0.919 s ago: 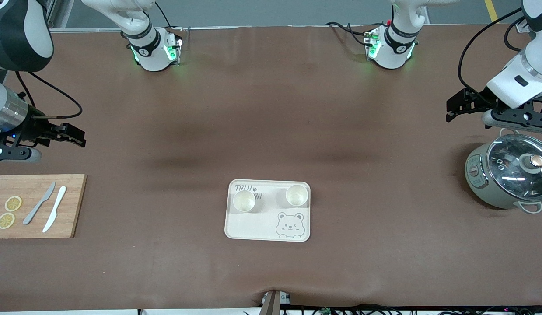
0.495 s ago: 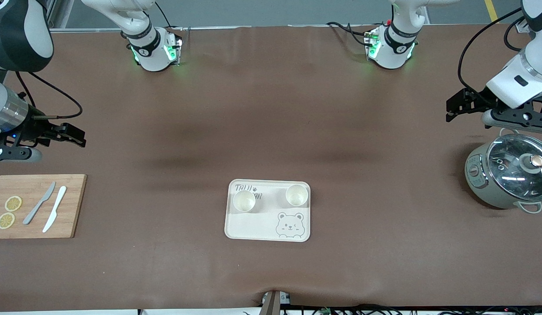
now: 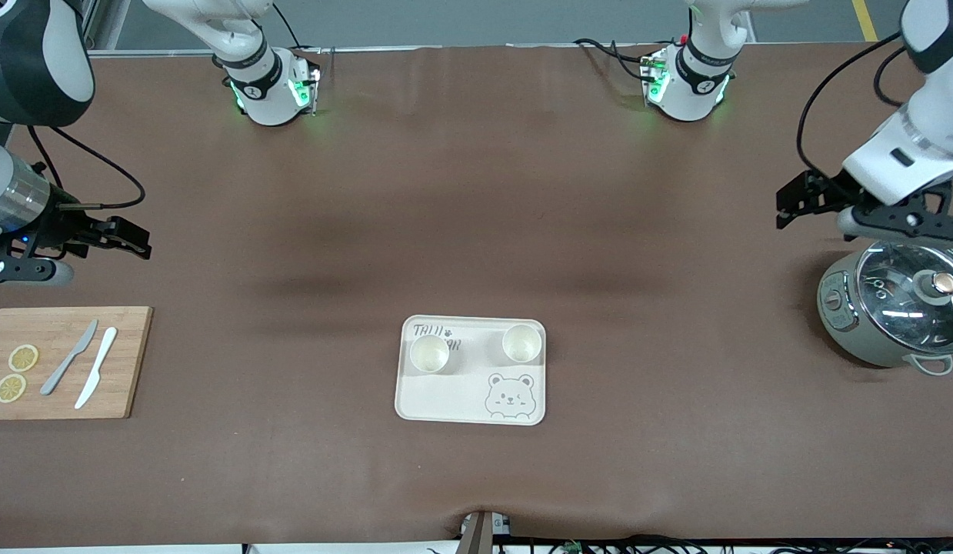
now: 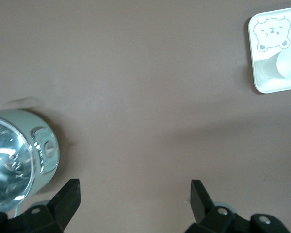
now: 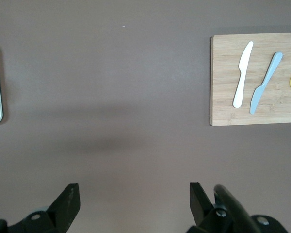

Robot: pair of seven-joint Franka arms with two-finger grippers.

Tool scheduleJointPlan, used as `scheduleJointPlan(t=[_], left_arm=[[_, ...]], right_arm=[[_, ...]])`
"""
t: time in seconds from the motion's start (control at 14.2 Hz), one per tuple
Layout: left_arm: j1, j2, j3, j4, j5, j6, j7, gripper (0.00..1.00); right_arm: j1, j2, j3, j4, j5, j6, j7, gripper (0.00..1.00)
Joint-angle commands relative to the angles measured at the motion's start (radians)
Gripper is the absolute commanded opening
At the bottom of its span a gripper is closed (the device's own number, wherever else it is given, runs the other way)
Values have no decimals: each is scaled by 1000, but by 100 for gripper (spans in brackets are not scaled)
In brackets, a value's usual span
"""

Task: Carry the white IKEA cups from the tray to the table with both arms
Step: 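Move the left gripper from rest toward the white tray, then lower the open left gripper around the white cup on the tray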

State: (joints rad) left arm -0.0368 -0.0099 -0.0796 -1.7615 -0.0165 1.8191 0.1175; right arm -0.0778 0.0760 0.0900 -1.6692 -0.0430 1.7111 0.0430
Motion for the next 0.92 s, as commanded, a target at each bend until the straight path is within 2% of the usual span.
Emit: scheduleJointPlan(t=[0.0, 0.28, 0.49, 0.85], left_arm=[[-34, 69, -9, -1, -13, 77, -18, 100], [-81, 152, -26, 5, -13, 175, -97, 100], [-161, 218, -26, 13, -7, 261, -198, 100], [-276, 376, -23, 140, 21, 273, -435, 100]], right_arm=[[3, -21, 0, -18, 19, 5, -3, 100], [13, -21, 0, -15, 3, 4, -3, 100], [26, -21, -1, -6, 0, -7, 52, 100], [23, -21, -1, -6, 6, -7, 115, 100]])
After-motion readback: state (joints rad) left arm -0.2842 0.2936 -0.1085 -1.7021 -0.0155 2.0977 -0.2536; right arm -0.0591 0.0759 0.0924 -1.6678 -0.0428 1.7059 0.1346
